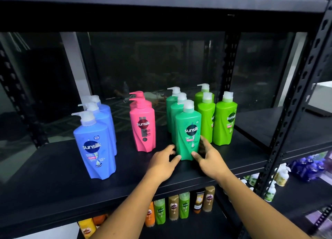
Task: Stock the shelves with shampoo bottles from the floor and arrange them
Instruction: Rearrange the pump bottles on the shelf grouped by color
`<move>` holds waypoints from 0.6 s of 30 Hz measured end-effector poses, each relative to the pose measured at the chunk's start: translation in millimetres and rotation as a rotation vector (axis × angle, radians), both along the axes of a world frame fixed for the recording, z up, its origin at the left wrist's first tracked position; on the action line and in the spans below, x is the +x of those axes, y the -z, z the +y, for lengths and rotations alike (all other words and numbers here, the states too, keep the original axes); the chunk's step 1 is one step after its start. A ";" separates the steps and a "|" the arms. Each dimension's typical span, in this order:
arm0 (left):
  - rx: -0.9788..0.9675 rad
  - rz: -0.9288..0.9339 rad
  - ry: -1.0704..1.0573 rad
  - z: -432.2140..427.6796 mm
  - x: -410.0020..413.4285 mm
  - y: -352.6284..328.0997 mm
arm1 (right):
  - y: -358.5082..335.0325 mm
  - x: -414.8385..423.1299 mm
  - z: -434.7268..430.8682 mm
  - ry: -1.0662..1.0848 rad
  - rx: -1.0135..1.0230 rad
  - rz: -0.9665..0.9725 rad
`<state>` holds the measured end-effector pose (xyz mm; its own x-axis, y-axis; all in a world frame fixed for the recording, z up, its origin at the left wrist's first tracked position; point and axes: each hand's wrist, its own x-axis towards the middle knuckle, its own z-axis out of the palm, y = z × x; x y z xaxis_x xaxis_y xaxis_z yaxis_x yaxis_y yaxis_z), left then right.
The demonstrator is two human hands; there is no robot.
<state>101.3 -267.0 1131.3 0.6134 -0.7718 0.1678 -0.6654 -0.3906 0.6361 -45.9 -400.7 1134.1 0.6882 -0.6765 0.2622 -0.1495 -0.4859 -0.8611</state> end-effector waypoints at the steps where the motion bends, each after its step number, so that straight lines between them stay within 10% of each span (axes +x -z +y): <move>1: 0.004 0.003 0.000 -0.1 0.1 0.1 | 0.1 0.0 0.2 0.005 -0.004 0.002; 18: -0.039 -0.229 0.102 28.6 -23.7 0.5 | -4.4 -30.9 8.1 0.105 -0.134 0.019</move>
<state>77.6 -238.4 1130.9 0.4755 -0.8177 0.3245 -0.8287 -0.2925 0.4772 -76.8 -392.5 1138.5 0.6214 -0.7048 0.3422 -0.2212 -0.5769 -0.7863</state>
